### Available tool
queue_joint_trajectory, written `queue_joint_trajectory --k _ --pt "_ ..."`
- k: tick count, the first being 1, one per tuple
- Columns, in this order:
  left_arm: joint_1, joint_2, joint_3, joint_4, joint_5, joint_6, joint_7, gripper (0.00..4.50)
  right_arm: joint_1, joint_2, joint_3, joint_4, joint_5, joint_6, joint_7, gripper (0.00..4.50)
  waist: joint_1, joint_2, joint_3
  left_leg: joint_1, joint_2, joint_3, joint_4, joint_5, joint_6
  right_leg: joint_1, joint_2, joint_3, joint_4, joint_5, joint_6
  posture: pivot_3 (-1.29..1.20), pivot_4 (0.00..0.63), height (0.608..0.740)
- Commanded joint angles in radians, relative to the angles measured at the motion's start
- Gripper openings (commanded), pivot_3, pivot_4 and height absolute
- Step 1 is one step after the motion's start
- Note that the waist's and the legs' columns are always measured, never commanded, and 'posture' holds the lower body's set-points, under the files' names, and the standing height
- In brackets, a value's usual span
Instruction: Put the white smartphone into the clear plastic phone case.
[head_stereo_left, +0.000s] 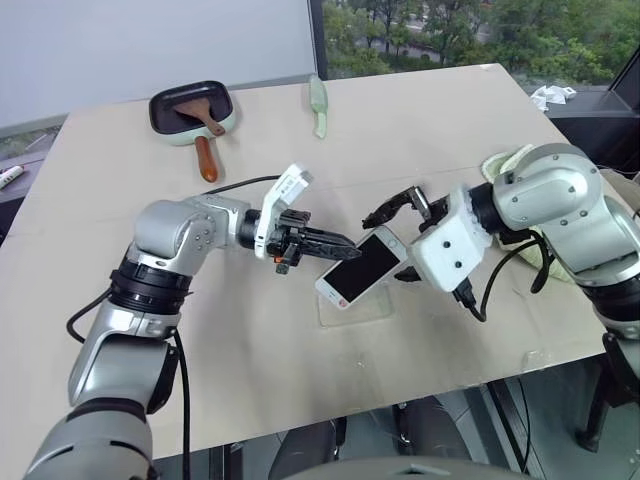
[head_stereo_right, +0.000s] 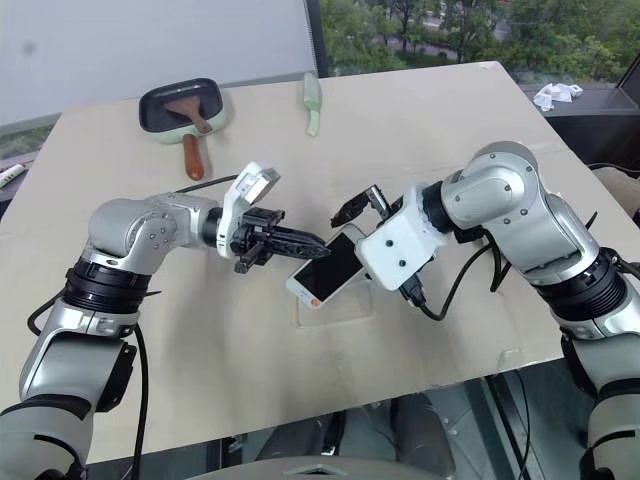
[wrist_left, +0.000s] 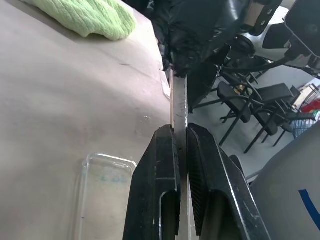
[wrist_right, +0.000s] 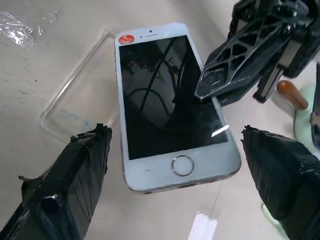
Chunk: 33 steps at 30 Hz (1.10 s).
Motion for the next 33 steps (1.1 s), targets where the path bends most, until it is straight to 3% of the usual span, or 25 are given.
queue_joint_trajectory --k 1,5,8,9,21,24,28,33 --pt "-0.016 0.000 0.010 -0.023 0.000 -0.005 -0.018 0.00 -0.028 0.003 -0.009 0.003 -0.002 -0.029 0.009 4.49 0.000 0.000 0.000 0.000 0.000 0.000 0.000 0.000 0.000 0.000 0.000 0.000 0.000 0.000 0.000 0.00 0.150 0.740" --pt "-0.003 0.007 0.006 -0.050 0.001 -0.002 -0.029 0.00 -0.033 0.002 -0.001 0.019 -0.018 -0.029 0.015 4.49 0.000 0.000 0.000 0.000 0.000 0.000 0.000 0.000 0.000 0.000 0.000 0.000 0.000 0.000 0.000 0.00 0.150 0.740" --pt "0.001 0.011 0.007 -0.060 0.000 0.000 -0.035 0.00 -0.036 0.001 0.004 0.022 -0.023 -0.024 0.023 3.20 0.000 0.000 0.000 0.000 0.000 0.000 0.000 0.000 0.000 0.000 0.000 0.000 0.000 0.000 0.000 0.00 0.150 0.740" --pt "0.001 0.012 0.006 -0.060 0.000 0.000 -0.037 0.00 -0.037 0.000 0.006 0.022 -0.023 -0.023 0.028 2.98 0.000 0.000 0.000 0.000 0.000 0.000 0.000 0.000 0.000 0.000 0.000 0.000 0.000 0.000 0.000 0.00 0.150 0.740" --pt "0.005 -0.024 0.022 -0.042 0.049 -0.078 0.001 0.00 -0.033 0.002 0.007 -0.014 -0.007 0.045 0.053 2.98 0.000 0.000 0.000 0.000 0.000 0.000 0.000 0.000 0.000 0.000 0.000 0.000 0.000 0.000 0.000 0.00 0.150 0.740" --pt "0.005 -0.031 0.034 -0.044 0.055 -0.101 0.000 1.07 -0.032 0.003 0.006 -0.021 -0.007 0.060 0.051 2.98 0.000 0.000 0.000 0.000 0.000 0.000 0.000 0.000 0.000 0.000 0.000 0.000 0.000 0.000 0.000 0.00 0.150 0.740" --pt "-0.001 -0.042 0.050 -0.025 0.085 -0.143 0.045 2.84 -0.021 -0.013 -0.005 -0.008 -0.013 0.061 0.050 2.98 0.000 0.000 0.000 0.000 0.000 0.000 0.000 0.000 0.000 0.000 0.000 0.000 0.000 0.000 0.000 0.00 0.150 0.740" --pt "0.012 -0.019 0.106 -0.030 0.088 -0.214 0.034 2.84 0.030 -0.072 -0.029 -0.028 -0.001 0.145 0.053 2.98 0.001 0.000 0.000 0.000 0.000 0.000 0.000 0.000 0.000 0.000 0.000 0.000 0.000 0.000 0.000 0.00 0.150 0.740"
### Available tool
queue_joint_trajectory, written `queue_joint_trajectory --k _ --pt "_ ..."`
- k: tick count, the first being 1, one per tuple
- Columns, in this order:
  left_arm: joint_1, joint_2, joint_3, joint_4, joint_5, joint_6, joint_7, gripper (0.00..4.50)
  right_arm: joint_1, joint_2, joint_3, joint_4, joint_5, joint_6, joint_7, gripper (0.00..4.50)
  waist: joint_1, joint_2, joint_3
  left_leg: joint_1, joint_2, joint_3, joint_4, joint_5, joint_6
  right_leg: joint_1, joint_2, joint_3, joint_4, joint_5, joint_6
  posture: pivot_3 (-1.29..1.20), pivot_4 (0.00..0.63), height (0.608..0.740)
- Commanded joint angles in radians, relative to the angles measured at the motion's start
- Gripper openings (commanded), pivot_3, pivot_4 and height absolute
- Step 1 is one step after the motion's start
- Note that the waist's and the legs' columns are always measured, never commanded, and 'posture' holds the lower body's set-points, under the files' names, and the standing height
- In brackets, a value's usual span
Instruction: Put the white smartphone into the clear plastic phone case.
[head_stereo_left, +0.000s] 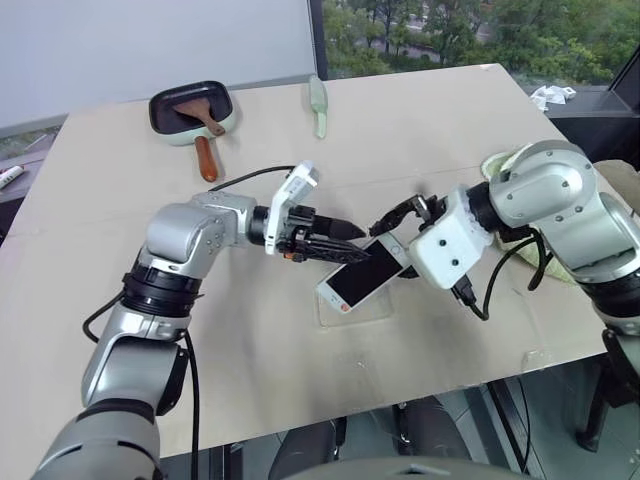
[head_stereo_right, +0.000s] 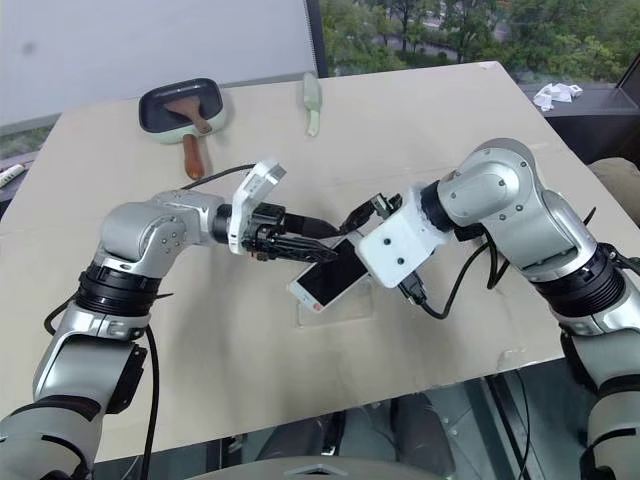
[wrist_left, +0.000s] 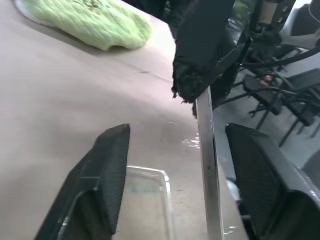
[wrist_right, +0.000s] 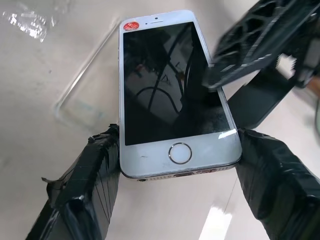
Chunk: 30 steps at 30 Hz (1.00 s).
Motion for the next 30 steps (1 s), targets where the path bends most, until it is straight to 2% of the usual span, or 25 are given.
queue_joint_trajectory --k 1,3,6,10,15,21,24,30 --pt "0.006 0.018 0.089 -0.025 0.016 -0.126 0.006 2.84 0.034 -0.041 -0.050 -0.044 0.021 0.107 -0.003 2.98 0.001 0.000 0.000 0.000 0.000 0.000 0.000 0.000 0.000 0.000 0.000 0.000 0.000 0.000 0.000 0.00 0.150 0.740" --pt "0.027 0.006 0.139 -0.057 0.056 -0.228 0.082 2.84 0.076 -0.079 -0.073 -0.069 0.007 0.229 -0.030 2.98 0.002 0.000 0.000 0.000 0.000 0.000 0.000 0.000 0.000 0.000 0.000 0.000 0.000 0.000 0.000 0.00 0.150 0.740" --pt "0.125 0.034 0.176 -0.180 0.101 -0.357 0.103 2.84 0.147 -0.147 -0.095 -0.137 0.017 0.415 -0.040 2.98 0.004 0.000 0.000 0.000 0.000 0.000 0.000 0.000 0.000 0.000 -0.001 0.001 0.000 0.000 0.000 0.00 0.150 0.740" --pt "0.320 0.098 0.203 -0.349 0.147 -0.475 0.097 2.84 0.226 -0.141 -0.114 -0.244 0.080 0.673 -0.099 2.98 -0.003 0.000 0.000 0.000 0.000 0.000 -0.002 0.000 0.000 -0.001 -0.002 0.001 -0.001 0.000 0.000 0.00 0.150 0.740" --pt "0.546 0.133 0.254 -0.481 0.156 -0.510 0.153 2.84 0.292 -0.126 -0.134 -0.363 0.188 0.890 -0.157 2.98 0.012 0.000 0.000 0.001 0.000 -0.001 -0.002 0.000 0.000 0.000 -0.003 0.002 0.000 0.000 0.000 0.00 0.150 0.740" --pt "0.632 0.131 0.228 -0.443 0.229 -0.604 0.185 2.84 0.298 -0.076 -0.082 -0.371 0.221 0.940 -0.267 2.98 0.043 0.000 0.000 0.003 -0.001 -0.001 -0.001 0.000 0.000 0.002 -0.003 0.000 0.000 0.001 -0.001 0.00 0.150 0.740" --pt "0.649 0.129 0.226 -0.428 0.229 -0.617 0.189 2.84 0.280 -0.027 -0.064 -0.346 0.233 0.946 -0.316 2.98 0.048 0.000 0.000 0.002 -0.001 -0.001 -0.002 0.000 0.000 0.001 -0.003 0.001 -0.001 0.001 -0.001 0.00 0.150 0.740" --pt "0.679 0.118 0.227 -0.417 0.193 -0.604 0.174 2.84 0.261 -0.006 -0.004 -0.303 0.225 0.900 -0.348 2.98 0.048 0.000 0.000 0.002 -0.001 0.000 -0.002 0.000 0.000 0.001 -0.003 0.001 -0.001 0.001 -0.001 0.00 0.150 0.740"
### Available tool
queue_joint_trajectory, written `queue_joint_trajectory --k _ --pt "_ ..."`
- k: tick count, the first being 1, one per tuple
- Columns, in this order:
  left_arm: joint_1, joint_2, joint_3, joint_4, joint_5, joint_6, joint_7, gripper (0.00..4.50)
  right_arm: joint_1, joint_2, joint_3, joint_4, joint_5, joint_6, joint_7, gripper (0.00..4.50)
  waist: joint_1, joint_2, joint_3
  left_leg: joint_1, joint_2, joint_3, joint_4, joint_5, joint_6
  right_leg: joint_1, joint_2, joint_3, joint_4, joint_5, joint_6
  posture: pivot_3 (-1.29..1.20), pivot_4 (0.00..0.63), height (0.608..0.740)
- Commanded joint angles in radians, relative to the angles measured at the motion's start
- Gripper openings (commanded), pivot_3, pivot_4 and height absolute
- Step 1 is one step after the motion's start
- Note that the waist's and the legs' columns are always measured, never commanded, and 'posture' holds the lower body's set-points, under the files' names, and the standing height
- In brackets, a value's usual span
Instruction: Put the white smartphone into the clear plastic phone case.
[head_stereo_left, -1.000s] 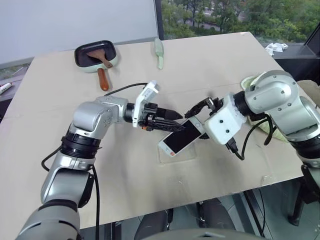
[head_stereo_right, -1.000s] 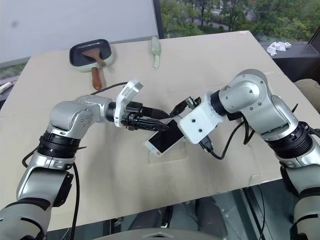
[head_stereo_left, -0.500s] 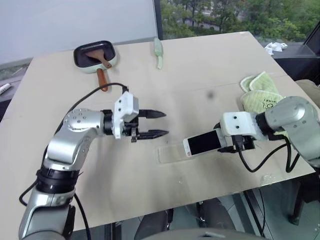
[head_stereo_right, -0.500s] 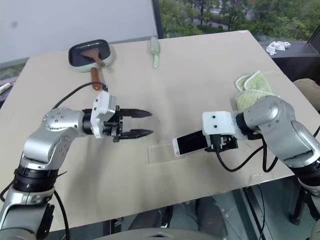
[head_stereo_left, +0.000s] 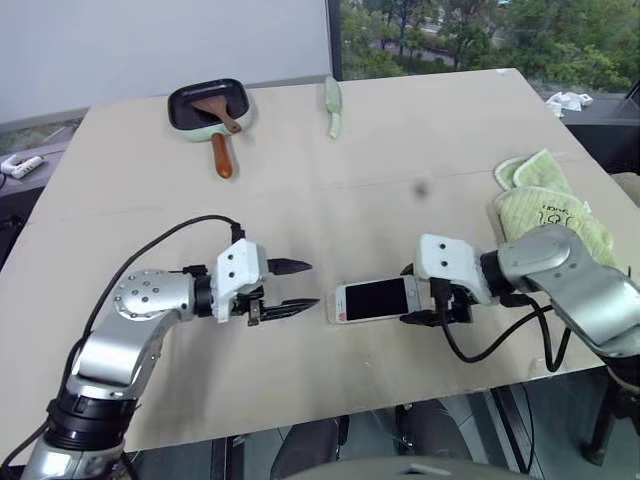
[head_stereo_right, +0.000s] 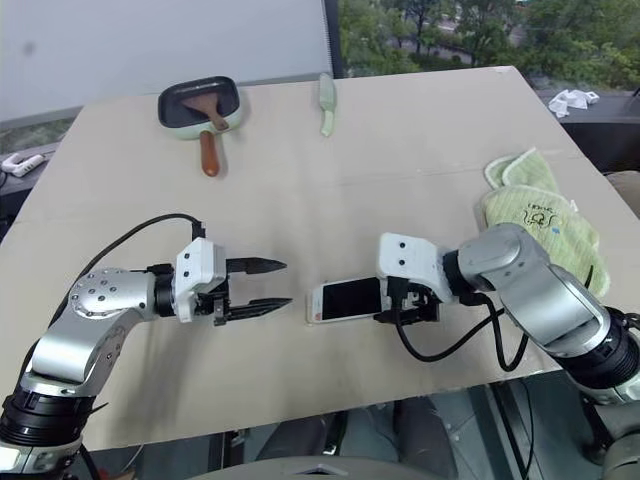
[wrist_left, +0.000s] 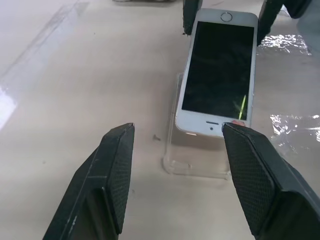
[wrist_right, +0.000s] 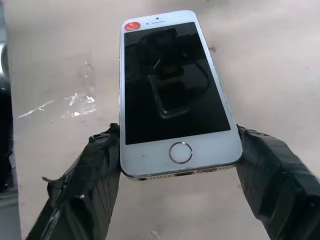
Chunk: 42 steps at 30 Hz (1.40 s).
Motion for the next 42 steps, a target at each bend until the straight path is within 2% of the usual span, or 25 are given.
queue_joint_trajectory --k 1,5,8,10,11,12,13,24,42 --pt "0.008 -0.007 0.007 -0.010 -0.032 -0.008 -0.004 2.84 -0.031 0.007 0.013 0.000 0.007 -0.032 -0.019 2.98 0.000 0.000 0.000 0.000 0.000 0.000 0.000 0.000 0.000 0.000 0.000 0.000 0.000 0.000 0.000 0.00 0.150 0.740" --pt "0.000 -0.008 -0.023 0.006 -0.012 -0.025 -0.009 2.84 -0.048 0.009 0.031 0.035 0.004 -0.054 -0.023 2.98 0.000 0.000 0.000 0.000 0.000 0.000 0.000 0.000 0.000 0.000 0.000 0.000 0.000 0.000 0.000 0.00 0.150 0.740" --pt "-0.008 -0.019 -0.026 0.001 -0.047 0.011 -0.006 2.05 -0.055 0.011 0.037 0.051 0.007 -0.063 -0.025 2.98 0.000 0.000 0.000 0.000 0.000 0.000 0.000 0.000 0.000 0.000 0.000 0.000 0.000 0.000 0.000 0.00 0.150 0.740" --pt "-0.011 -0.023 -0.031 -0.002 -0.048 0.015 -0.005 1.19 -0.056 0.011 0.038 0.057 0.010 -0.064 -0.027 2.98 0.000 0.000 0.000 0.000 0.000 0.000 0.000 0.000 0.000 0.000 0.000 0.000 0.000 0.000 0.000 0.00 0.150 0.740" --pt "-0.016 -0.029 -0.037 -0.004 -0.051 0.023 -0.002 0.55 -0.055 0.010 0.039 0.061 0.010 -0.066 -0.026 2.98 0.000 0.000 0.000 0.000 0.000 0.000 0.000 0.000 0.000 0.000 0.000 0.000 0.000 0.000 0.000 0.00 0.150 0.740" --pt "-0.021 -0.036 -0.044 -0.004 -0.053 0.030 0.003 0.49 -0.054 0.009 0.040 0.063 0.011 -0.068 -0.024 2.98 0.000 0.000 0.000 0.000 0.000 0.000 0.000 0.000 0.000 0.000 0.000 0.000 0.000 0.000 0.000 0.00 0.150 0.740" --pt "-0.027 -0.043 -0.054 -0.002 -0.052 0.033 0.005 0.14 -0.053 0.009 0.042 0.067 0.012 -0.070 -0.023 2.98 0.000 0.000 0.000 0.000 0.000 0.000 0.000 0.000 0.000 0.000 0.000 0.000 0.000 0.000 0.000 0.00 0.150 0.740" --pt "-0.100 -0.118 -0.195 0.072 0.036 0.012 0.023 0.14 -0.041 -0.024 0.069 0.096 0.005 -0.105 0.011 2.98 -0.002 0.000 0.000 0.000 0.000 0.000 0.000 0.000 0.000 0.000 0.000 0.000 0.000 0.000 0.000 0.00 0.150 0.740" --pt "-0.080 -0.143 -0.239 0.133 0.095 -0.016 0.034 0.14 -0.024 0.029 0.129 0.215 -0.023 -0.184 0.013 2.98 -0.020 0.000 0.000 0.000 0.000 0.000 0.000 0.000 0.000 0.000 0.000 0.000 0.000 0.000 0.000 0.00 0.150 0.740"
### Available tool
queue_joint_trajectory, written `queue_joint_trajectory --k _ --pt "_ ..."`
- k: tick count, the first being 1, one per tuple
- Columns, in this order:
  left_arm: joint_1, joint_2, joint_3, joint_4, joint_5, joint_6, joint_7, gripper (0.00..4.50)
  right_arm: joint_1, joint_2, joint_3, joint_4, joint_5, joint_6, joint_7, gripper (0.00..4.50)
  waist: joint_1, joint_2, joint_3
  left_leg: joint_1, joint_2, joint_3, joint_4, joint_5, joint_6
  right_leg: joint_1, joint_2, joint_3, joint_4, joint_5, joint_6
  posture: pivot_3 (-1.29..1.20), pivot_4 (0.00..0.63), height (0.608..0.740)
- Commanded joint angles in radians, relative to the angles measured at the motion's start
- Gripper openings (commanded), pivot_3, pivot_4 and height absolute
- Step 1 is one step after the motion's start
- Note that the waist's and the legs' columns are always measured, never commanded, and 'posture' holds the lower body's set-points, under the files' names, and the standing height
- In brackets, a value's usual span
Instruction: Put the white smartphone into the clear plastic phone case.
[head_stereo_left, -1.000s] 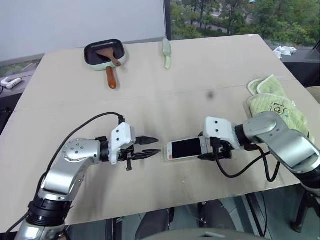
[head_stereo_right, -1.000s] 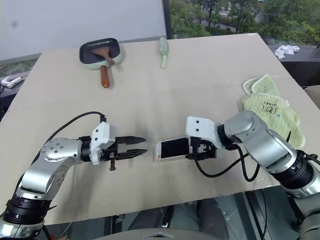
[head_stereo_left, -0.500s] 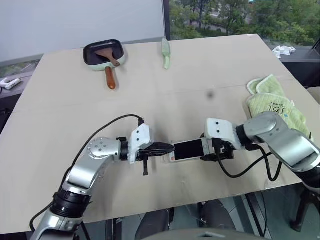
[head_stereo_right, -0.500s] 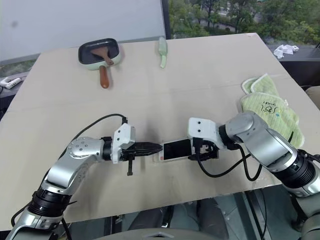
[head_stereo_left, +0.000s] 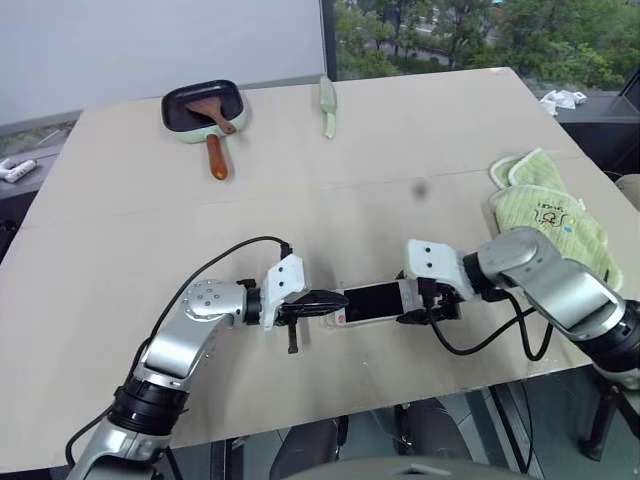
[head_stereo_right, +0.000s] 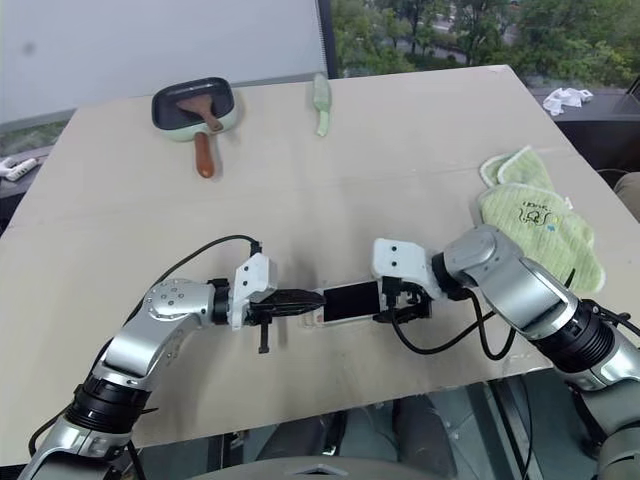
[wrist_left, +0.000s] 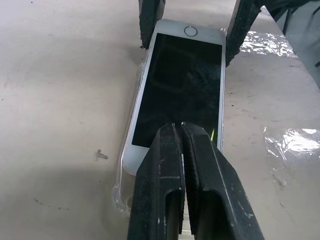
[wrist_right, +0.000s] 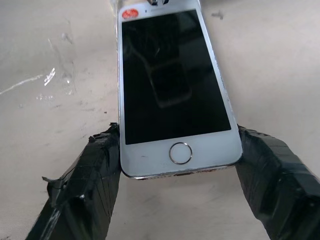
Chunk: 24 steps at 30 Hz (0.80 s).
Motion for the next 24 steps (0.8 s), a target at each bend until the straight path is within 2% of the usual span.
queue_joint_trajectory --k 1,10,15,17,19,24 --pt "0.011 -0.004 -0.016 -0.011 0.010 0.003 0.007 0.14 0.008 0.004 0.013 0.004 -0.009 -0.024 0.008 2.98 -0.002 0.000 0.000 0.000 0.000 0.000 0.000 0.000 0.000 0.000 0.000 0.000 0.000 0.000 0.000 0.00 0.150 0.740" --pt "0.001 -0.003 -0.054 0.016 0.075 0.053 0.061 0.14 -0.016 0.047 0.039 0.100 -0.045 -0.117 0.024 2.98 -0.004 0.000 -0.001 0.000 0.000 0.000 0.000 0.000 0.000 0.000 0.000 0.000 0.000 0.000 0.000 0.00 0.150 0.740" --pt "0.003 -0.006 -0.069 0.024 0.090 0.060 0.075 0.14 -0.029 0.062 0.048 0.147 -0.078 -0.177 0.050 2.98 -0.005 0.000 -0.001 0.016 0.000 0.001 -0.005 0.000 0.000 0.014 0.000 0.001 -0.002 0.000 0.000 0.00 0.150 0.740" --pt "0.005 -0.008 -0.073 0.019 0.090 0.065 0.080 0.00 -0.030 0.067 0.036 0.158 -0.078 -0.189 0.055 4.02 -0.004 0.000 -0.001 0.017 0.000 0.000 -0.005 0.000 0.000 0.015 0.001 0.001 -0.002 0.000 0.000 0.00 0.150 0.740" --pt "0.006 -0.008 -0.077 0.016 0.091 0.067 0.084 0.00 -0.029 0.065 0.027 0.160 -0.076 -0.196 0.066 4.46 -0.003 0.000 -0.001 0.017 0.000 0.000 -0.005 0.000 0.000 0.015 0.001 0.001 -0.002 0.000 0.000 0.00 0.150 0.740" --pt "0.013 -0.004 -0.089 0.016 0.098 0.064 0.087 0.00 -0.034 0.038 -0.038 0.151 -0.060 -0.199 0.073 4.46 0.000 0.000 -0.001 0.016 0.000 0.000 -0.005 0.000 0.000 0.015 0.000 0.001 -0.003 0.000 0.000 0.00 0.150 0.740"
